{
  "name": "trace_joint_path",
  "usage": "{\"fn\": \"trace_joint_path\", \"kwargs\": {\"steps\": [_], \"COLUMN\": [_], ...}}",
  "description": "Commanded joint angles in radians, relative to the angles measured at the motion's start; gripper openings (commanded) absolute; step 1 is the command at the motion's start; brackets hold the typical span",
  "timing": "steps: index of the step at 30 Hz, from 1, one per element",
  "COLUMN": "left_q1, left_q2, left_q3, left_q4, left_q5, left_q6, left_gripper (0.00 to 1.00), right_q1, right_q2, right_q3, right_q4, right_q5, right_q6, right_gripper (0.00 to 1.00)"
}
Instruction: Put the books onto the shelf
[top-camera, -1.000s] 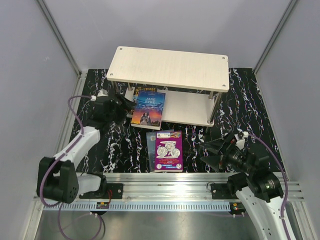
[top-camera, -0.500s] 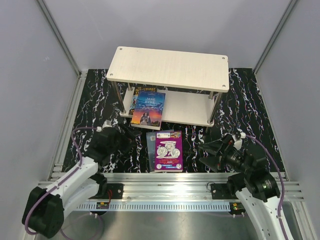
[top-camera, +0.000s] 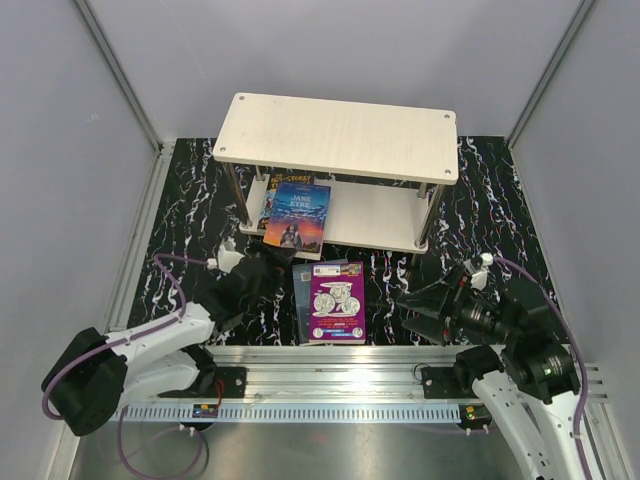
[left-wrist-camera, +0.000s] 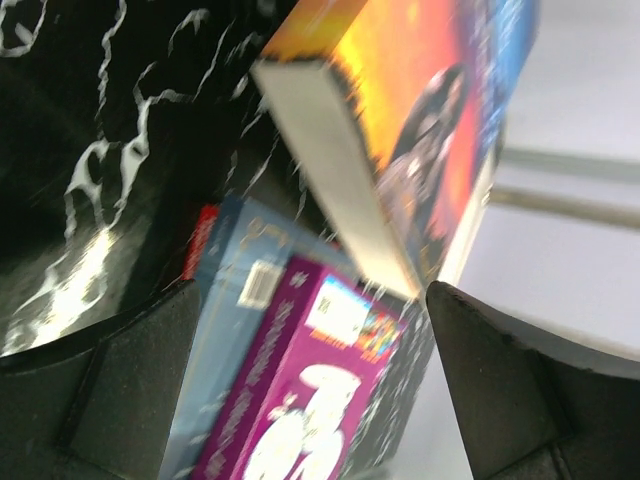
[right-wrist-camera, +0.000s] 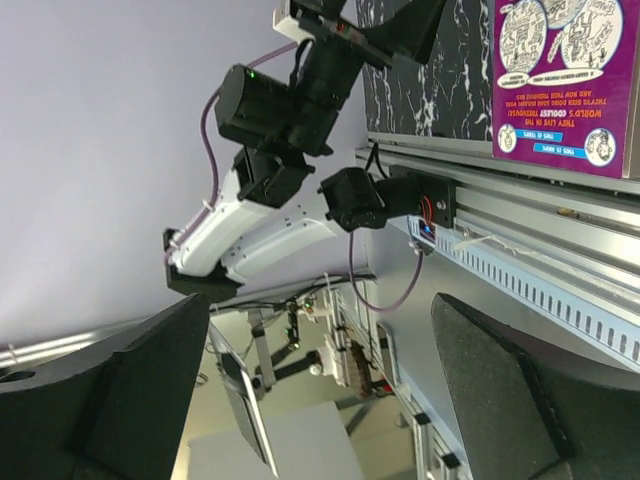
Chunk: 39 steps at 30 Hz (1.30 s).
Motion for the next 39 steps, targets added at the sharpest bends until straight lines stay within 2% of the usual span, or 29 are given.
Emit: {"fn": "trace_joint_path", "kwargs": {"steps": [1, 5, 8, 12, 15, 16, 18, 19, 21, 29, 33, 39], "left_q1": [-0.019, -0.023, -0.023, -0.016, -0.014, -0.014, -0.014, -0.012, -0.009, 0.014, 0.050, 0.127], "left_q2": [0.029, 0.100, 0.201, 0.367, 0.473, 0.489, 0.511, 0.507, 0.481, 0.379, 0.342, 0.330], "left_q3": [0.048, 0.111, 0.120, 0.117, 0.142, 0.149, 0.175, 0.185, 0.201, 0.191, 0.195, 0.206], "left_q4": [0.095, 0.110, 0.215, 0.398, 0.480, 0.492, 0.469, 0.443, 0.366, 0.322, 0.381, 0.501], "left_q5": [-0.202, -0.219, -0.210, -0.179, -0.162, -0.156, -0.156, -0.156, -0.159, -0.148, -0.131, -0.102], "left_q6": [-0.103, -0.097, -0.118, -0.163, -0.195, -0.209, -0.218, -0.229, -0.227, -0.160, -0.083, -0.054], "left_gripper": [0.99, 0.99, 0.99, 0.86, 0.70, 0.45, 0.24, 0.07, 0.01, 0.00, 0.00, 0.00], "right_q1": [0.004, 0.004, 0.002, 0.004, 0.004, 0.004, 0.004, 0.004, 0.004, 0.001, 0.002, 0.002], "right_q2": [0.060, 0.127, 0.216, 0.333, 0.392, 0.408, 0.437, 0.443, 0.456, 0.472, 0.482, 0.480], "right_q3": [0.073, 0.144, 0.172, 0.208, 0.256, 0.268, 0.268, 0.265, 0.256, 0.199, 0.189, 0.196], "right_q4": [-0.068, -0.131, -0.132, -0.152, -0.175, -0.177, -0.172, -0.169, -0.160, -0.096, -0.077, -0.073], "right_q5": [-0.083, -0.091, -0.100, -0.096, -0.080, -0.080, -0.079, -0.080, -0.082, -0.108, -0.111, -0.099], "right_q6": [-0.156, -0.269, -0.353, -0.451, -0.515, -0.527, -0.544, -0.547, -0.555, -0.536, -0.527, -0.515], "right_gripper": [1.00, 1.00, 1.00, 1.00, 1.00, 1.00, 1.00, 1.00, 1.00, 1.00, 1.00, 1.00]}}
